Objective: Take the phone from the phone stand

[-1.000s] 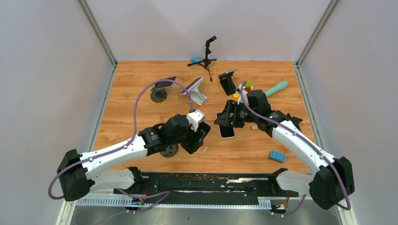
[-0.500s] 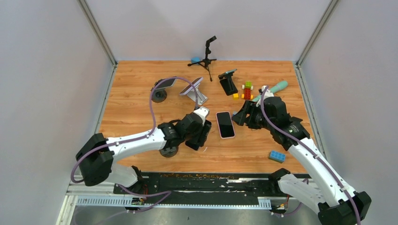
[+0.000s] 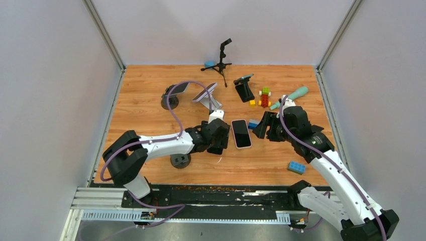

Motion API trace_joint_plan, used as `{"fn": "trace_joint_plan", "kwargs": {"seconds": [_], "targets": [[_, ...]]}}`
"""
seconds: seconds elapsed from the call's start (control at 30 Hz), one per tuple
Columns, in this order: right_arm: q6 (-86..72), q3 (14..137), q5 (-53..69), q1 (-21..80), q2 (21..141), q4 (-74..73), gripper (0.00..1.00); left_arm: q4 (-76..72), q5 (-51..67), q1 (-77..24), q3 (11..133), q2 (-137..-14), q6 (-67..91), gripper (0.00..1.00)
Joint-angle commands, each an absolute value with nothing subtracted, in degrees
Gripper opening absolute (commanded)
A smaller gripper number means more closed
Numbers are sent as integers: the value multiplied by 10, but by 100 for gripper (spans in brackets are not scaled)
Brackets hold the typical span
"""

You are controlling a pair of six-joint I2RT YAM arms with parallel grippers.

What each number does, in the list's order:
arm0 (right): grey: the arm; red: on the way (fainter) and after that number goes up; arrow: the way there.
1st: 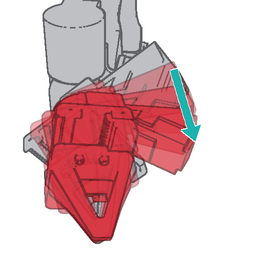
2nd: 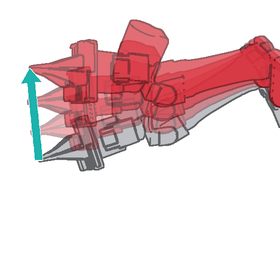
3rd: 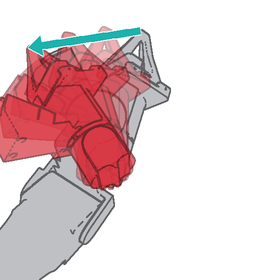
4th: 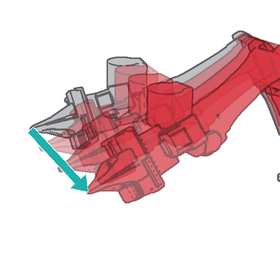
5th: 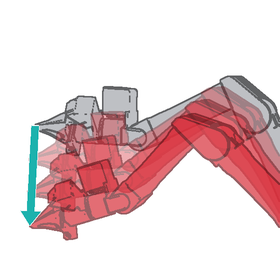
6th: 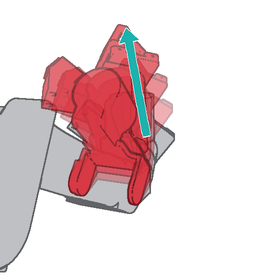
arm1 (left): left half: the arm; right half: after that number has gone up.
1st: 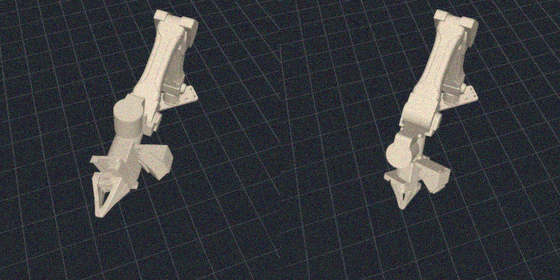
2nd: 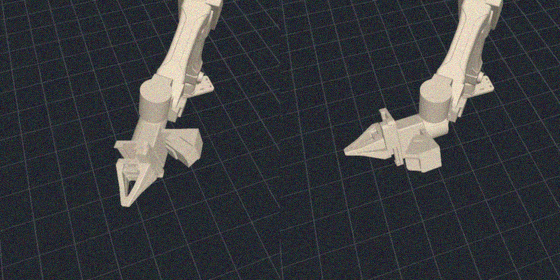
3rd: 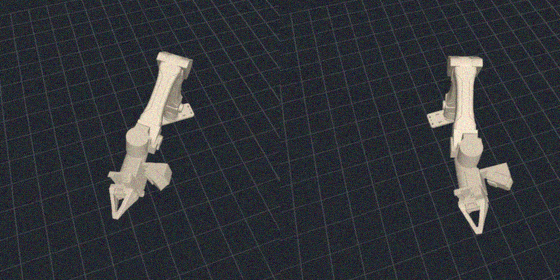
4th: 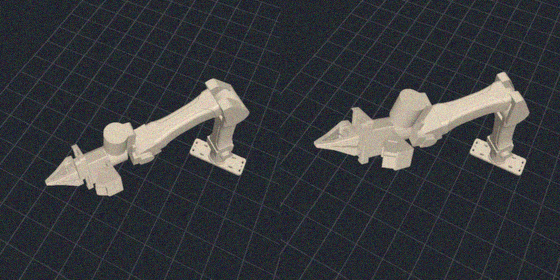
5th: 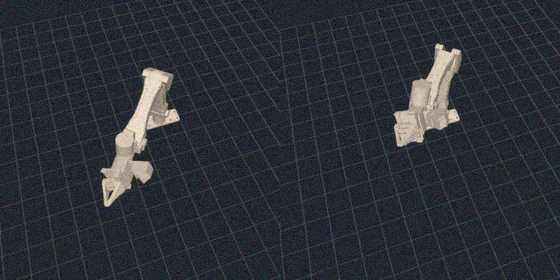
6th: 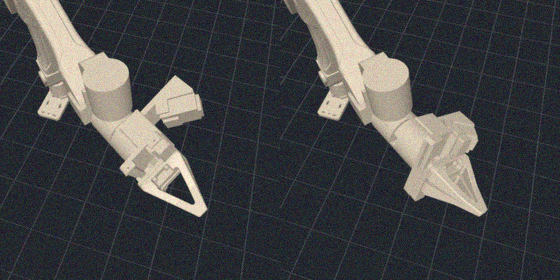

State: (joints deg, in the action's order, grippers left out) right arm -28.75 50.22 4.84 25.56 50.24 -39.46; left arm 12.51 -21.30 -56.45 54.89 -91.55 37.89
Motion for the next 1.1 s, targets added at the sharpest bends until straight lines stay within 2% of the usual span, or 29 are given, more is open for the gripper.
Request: {"fn": "trace_joint_plan", "kwargs": {"seconds": [0.0,0.3,0.37,0.4,0.47,0.67,0.8,0.83,0.9,1.07], "targets": [[-266,506,28,252,480,-410,65,67,-235,-552,581,-931,438,0],[-253,497,15,252,457,-438,65,-12,-220,-543,573,-992,453,2],[-249,496,13,252,456,-445,66,-30,-221,-543,571,-1002,451,10],[-248,496,12,252,455,-447,66,-34,-220,-543,570,-1007,447,17],[-245,495,10,251,454,-451,66,-43,-217,-543,568,-1015,444,24],[-243,492,10,252,454,-457,66,-60,-212,-543,557,-1031,452,31],[-243,490,10,252,454,-458,66,-55,-218,-544,548,-1037,459,44],[-243,489,10,252,454,-458,66,-53,-224,-543,547,-1036,462,50],[-243,487,10,252,454,-458,66,-45,-233,-544,544,-1036,467,55],[-243,482,10,251,451,-459,66,-6,-264,-546,552,-1037,478,58]]}}
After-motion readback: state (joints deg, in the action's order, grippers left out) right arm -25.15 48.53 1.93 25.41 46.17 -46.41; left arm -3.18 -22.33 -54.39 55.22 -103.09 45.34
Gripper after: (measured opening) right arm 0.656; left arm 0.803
